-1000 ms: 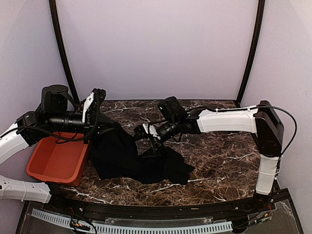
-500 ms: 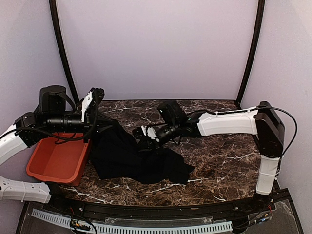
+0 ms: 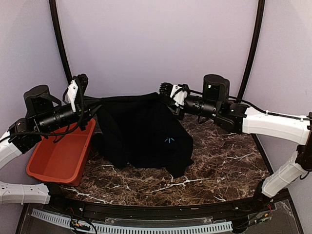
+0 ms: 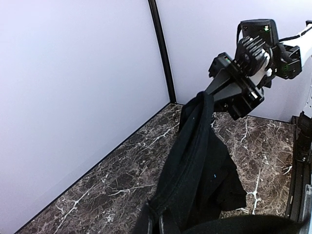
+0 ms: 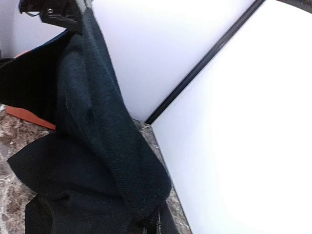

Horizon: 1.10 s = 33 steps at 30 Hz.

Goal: Pin the brooch onto the clothing
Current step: Pick up the crumped clothing from the center of the board, then flatten out the crumpled clothing at the center of the board.

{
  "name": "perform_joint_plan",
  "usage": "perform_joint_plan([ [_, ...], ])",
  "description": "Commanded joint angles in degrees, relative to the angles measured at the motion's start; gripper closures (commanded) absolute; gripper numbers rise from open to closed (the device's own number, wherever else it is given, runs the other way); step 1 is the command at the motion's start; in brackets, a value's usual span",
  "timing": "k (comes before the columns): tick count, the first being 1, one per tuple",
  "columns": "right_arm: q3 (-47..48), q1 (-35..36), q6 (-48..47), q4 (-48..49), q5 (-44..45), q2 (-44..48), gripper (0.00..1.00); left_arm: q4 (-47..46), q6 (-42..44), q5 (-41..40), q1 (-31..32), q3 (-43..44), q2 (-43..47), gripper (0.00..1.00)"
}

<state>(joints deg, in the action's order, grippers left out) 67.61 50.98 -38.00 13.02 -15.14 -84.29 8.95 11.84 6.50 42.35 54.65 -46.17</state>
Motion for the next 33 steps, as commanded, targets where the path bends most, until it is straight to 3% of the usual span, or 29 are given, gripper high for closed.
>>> perform_joint_plan([
  [1,-0.45,1.73,-3.9,7.72,16.26,5.59,1.0,-7.57,1.7,-3.39,0.02,0.86,-0.62,0.99],
  [9,2.96,8.18,-15.27,3.0,25.87,6.71,1.0,-8.75,2.31,2.14,-0.02,3.41,-1.84,0.99],
  [11,2.35,9.34,-17.38,3.33,28.69,6.04,1.0,-8.77,1.78,-1.09,0.01,2.72,-1.09,0.99],
  [15,1.42,10.9,-16.06,0.24,30.14,4.69,1.0,-3.37,-0.31,-15.54,0.0,3.03,1.55,0.99],
  [19,-1.54,13.88,-12.59,-6.38,24.64,3.87,1.0,9.2,-1.5,-19.48,-0.01,3.77,3.89,0.99],
  [25,-7.59,15.96,-5.11,-9.6,13.8,3.64,1.0,29.93,-1.96,-4.89,0.05,3.43,2.03,0.9],
  [32,-9.7,17.32,0.87,-12.68,-3.13,1.29,1.0,37.42,-3.11,-3.34,-0.01,2.64,1.46,0.78],
  [33,-9.0,17.74,1.1,-15.74,-4.21,-0.08,0.96,37.7,-2.8,-3.4,0.01,3.04,1.23,0.76],
])
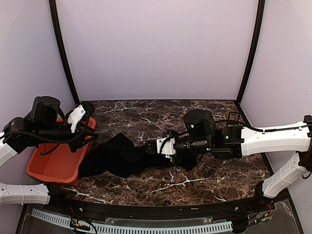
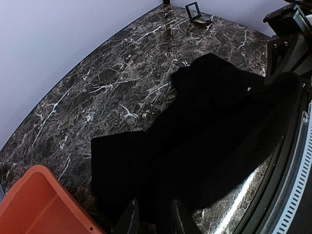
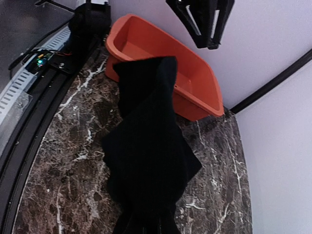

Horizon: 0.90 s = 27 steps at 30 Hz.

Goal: Pin the brooch onto the clothing
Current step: Flatten out the crumpled clothing at the center of the board, then pick up the crumped clothing from the center of the board.

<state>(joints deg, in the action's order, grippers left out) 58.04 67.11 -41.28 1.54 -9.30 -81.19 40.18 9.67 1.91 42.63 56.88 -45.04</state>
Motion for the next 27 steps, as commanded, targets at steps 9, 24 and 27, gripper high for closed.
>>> perform_joint_plan([
  [9,3.93,1.55,6.19,-14.6,-12.52,-1.53,0.16,3.35,-0.84,4.59,-0.19,4.8,-5.67,0.38],
  [24,1.21,-14.99,5.68,-16.22,8.85,3.99,0.04,-19.11,-19.35,11.11,6.33,0.63,-28.47,0.26],
  [27,1.4,-18.53,1.29,-15.01,-4.81,1.85,0.05,-21.04,-20.41,13.03,9.6,-1.15,-30.08,0.26],
])
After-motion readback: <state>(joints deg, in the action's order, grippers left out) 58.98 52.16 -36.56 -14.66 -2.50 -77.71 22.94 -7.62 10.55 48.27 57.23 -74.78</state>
